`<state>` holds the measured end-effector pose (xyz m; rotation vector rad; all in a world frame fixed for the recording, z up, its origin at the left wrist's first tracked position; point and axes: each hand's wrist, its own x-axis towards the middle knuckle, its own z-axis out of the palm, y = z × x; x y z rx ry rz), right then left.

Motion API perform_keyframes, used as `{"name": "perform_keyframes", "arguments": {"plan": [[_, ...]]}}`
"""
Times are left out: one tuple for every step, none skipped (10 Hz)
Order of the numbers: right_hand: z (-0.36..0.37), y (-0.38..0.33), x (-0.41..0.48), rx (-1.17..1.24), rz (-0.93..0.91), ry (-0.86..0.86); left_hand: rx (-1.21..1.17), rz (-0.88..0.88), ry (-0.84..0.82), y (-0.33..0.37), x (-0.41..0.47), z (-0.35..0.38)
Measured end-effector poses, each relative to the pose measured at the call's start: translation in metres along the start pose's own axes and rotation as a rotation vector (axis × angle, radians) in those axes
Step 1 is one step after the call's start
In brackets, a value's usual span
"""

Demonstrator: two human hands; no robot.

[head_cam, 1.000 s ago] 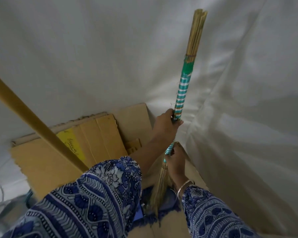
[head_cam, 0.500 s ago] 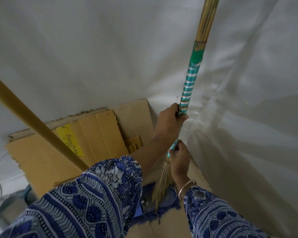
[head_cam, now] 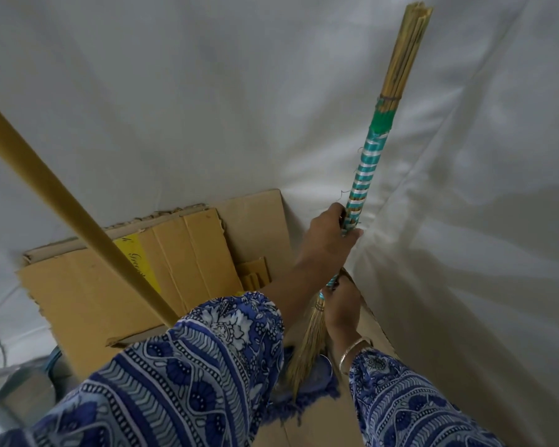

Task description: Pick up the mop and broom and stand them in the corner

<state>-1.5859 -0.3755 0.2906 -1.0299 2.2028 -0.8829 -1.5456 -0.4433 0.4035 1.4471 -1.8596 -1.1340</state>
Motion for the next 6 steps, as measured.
{"name": "perform_keyframes", "arguments": {"plan": [[-0.003,-0.001,-0.001,-0.009,-0.004,0.009,-0.001,-0.041,-0.013,0.008,0.005,0.002],[-0.004,-0.001,-0.002,-0.008,0.008,0.029,-0.013,-0.059,-0.020,0.013,0.008,0.006],[-0.003,-0.002,-0.002,0.016,0.035,0.030,-0.018,-0.059,-0.018,0.018,0.009,0.009],[-0.001,-0.001,-0.006,0.055,0.041,0.015,-0.025,-0.077,-0.010,0.016,0.008,0.010],[-0.006,-0.009,-0.006,0.088,0.057,-0.007,-0.069,-0.110,-0.002,0.018,0.009,-0.004],[-0.020,-0.023,-0.020,0.070,0.039,0.020,-0.042,-0.115,0.079,0.016,0.001,-0.034]]}}
